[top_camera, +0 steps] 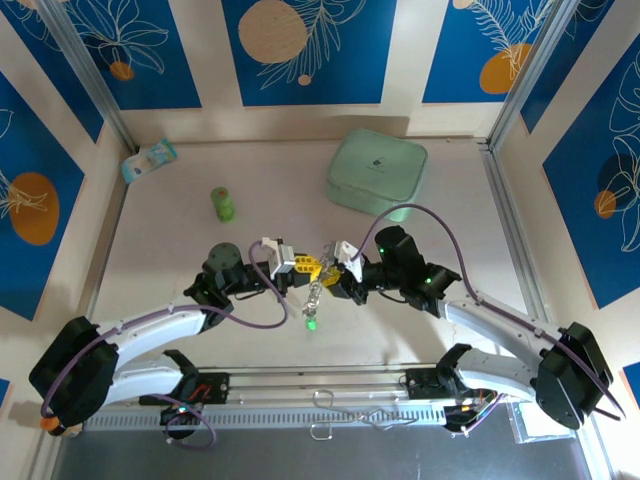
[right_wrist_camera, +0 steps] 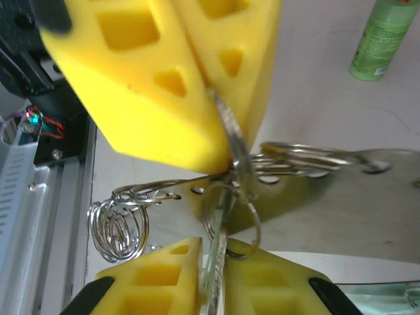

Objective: Put the keys on the keyring

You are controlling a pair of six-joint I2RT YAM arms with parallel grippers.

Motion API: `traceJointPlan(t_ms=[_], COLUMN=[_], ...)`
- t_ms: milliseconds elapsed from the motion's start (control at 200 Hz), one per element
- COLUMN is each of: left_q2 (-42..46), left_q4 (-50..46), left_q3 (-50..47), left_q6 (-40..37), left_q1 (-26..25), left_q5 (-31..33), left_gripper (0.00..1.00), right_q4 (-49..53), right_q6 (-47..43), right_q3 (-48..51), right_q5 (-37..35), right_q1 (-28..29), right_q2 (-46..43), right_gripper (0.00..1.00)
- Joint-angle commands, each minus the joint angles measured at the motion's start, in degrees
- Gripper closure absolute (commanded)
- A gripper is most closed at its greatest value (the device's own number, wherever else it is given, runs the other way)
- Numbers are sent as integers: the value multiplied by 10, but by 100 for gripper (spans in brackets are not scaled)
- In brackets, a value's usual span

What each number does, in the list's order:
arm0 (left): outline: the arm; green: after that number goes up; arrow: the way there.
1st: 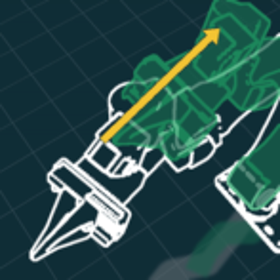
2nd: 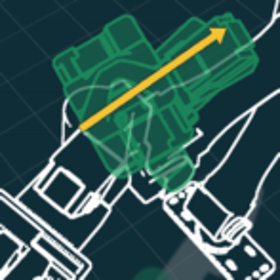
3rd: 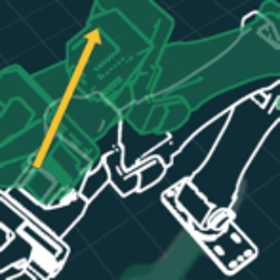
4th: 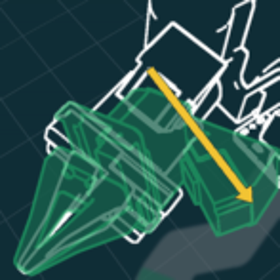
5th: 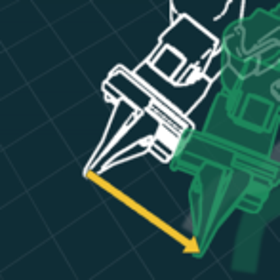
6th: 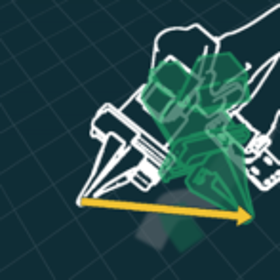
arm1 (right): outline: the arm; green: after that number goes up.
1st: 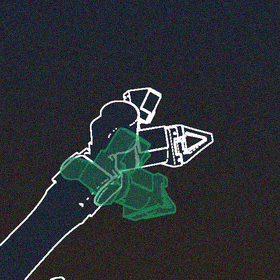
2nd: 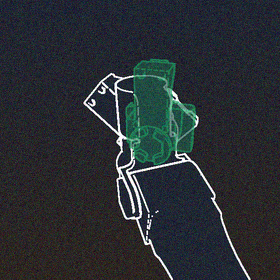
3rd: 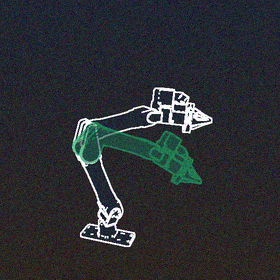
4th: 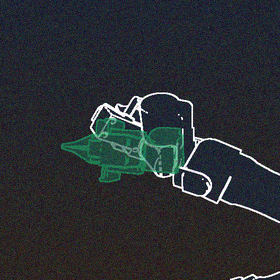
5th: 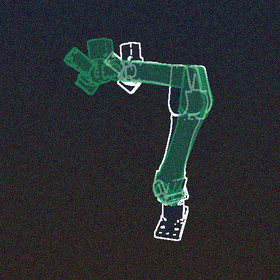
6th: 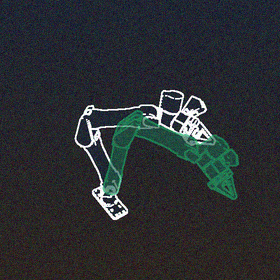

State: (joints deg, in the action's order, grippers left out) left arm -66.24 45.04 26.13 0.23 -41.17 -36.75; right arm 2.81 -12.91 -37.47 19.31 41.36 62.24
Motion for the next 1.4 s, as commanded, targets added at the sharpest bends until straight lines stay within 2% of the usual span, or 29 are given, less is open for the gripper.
traceJointPlan(t_ms=[0,230,450,620,750,790,860,1000,1050,1070,1110,1225,1390], left_q2=[-2,1,6,10,2,0,-1,11,25,33,52,136,290], left_q4=[72,61,22,-16,-30,-27,-16,12,22,26,31,23,-110], left_q3=[-4,-5,-6,-6,-6,-7,-11,-29,-40,-46,-58,-93,-105], left_q6=[16,-3,-23,-44,-51,-49,-41,-30,-26,-24,-22,-9,6], left_q1=[-3,-3,-3,-3,-3,-3,-3,-3,-2,-2,-1,0,6], left_q5=[5,11,11,12,26,30,40,81,114,132,180,364,643], left_gripper=[100,100,100,100,100,92,71,41,30,16,10,1,0], right_q4=[2,20,42,50,71,81,102,143,160,166,178,186,126], right_q6=[-6,-18,-21,-19,-25,-29,-43,-59,-64,-66,-71,-77,-42], right_q3=[-21,-30,-28,-37,-56,-63,-77,-118,-136,-141,-152,-169,-212], right_q5=[0,-9,-34,-89,-84,-86,-103,-125,-132,-136,-143,-159,-111], right_q1=[12,14,-10,-19,-18,-17,-10,-6,-3,0,5,32,96], right_q2=[18,16,-23,-55,-73,-73,-67,-42,-28,-23,-12,14,83], right_gripper=[90,100,100,100,100,100,100,100,100,100,100,100,100])
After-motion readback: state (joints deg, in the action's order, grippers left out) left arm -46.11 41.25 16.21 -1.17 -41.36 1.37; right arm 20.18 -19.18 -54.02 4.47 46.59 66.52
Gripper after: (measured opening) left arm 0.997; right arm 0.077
